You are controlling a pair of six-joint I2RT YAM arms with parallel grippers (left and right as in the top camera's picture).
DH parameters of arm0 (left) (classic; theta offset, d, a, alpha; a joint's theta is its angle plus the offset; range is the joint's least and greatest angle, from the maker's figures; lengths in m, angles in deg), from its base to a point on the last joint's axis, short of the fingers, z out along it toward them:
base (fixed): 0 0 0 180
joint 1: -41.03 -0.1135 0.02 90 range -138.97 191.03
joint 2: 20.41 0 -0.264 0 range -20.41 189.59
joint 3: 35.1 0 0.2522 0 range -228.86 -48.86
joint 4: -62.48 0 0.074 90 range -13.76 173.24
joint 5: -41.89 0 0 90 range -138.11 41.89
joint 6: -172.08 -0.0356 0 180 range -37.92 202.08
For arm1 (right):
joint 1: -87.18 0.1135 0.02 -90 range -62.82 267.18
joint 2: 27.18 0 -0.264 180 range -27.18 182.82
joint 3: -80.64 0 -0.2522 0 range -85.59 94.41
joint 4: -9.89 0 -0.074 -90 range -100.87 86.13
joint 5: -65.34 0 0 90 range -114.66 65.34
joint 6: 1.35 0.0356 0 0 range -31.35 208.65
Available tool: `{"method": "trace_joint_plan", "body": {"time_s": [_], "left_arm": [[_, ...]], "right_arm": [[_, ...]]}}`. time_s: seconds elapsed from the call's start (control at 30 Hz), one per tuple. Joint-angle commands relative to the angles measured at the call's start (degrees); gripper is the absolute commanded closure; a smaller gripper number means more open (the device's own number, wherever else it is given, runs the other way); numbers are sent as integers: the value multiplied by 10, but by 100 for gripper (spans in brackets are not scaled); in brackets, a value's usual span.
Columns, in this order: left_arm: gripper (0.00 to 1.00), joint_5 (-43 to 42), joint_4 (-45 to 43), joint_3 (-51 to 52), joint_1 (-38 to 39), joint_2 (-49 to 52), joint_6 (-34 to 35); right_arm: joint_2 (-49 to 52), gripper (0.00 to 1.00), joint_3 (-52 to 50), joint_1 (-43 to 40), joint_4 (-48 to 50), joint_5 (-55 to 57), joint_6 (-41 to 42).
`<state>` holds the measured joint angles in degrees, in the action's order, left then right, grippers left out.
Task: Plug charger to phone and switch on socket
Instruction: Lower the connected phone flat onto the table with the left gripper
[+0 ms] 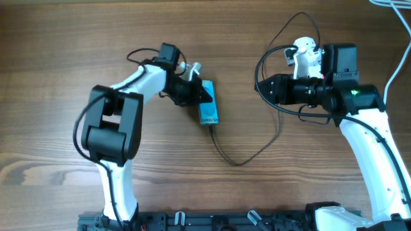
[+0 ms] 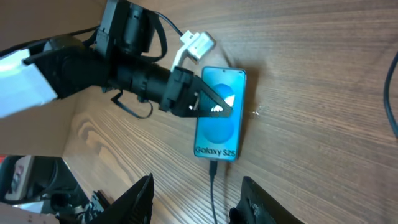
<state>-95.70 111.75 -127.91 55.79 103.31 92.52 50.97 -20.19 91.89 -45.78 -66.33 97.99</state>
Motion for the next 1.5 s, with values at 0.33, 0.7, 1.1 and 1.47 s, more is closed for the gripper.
{"method": "trace_joint_plan", "body": {"time_s": [0.33, 0.7, 1.1, 1.47], "left_arm": [[96, -78, -12, -17, -36, 36, -148], [95, -81, -20, -17, -29, 86, -147], [87, 0, -23, -17, -7, 94, -134], [70, 88, -23, -17, -1, 94, -64]], "right_arm": [[2, 49, 6, 2, -6, 38, -2], [4, 43, 6, 2, -5, 38, -2], [4, 34, 6, 2, -6, 38, -2], [4, 32, 6, 2, -6, 38, -2]]}}
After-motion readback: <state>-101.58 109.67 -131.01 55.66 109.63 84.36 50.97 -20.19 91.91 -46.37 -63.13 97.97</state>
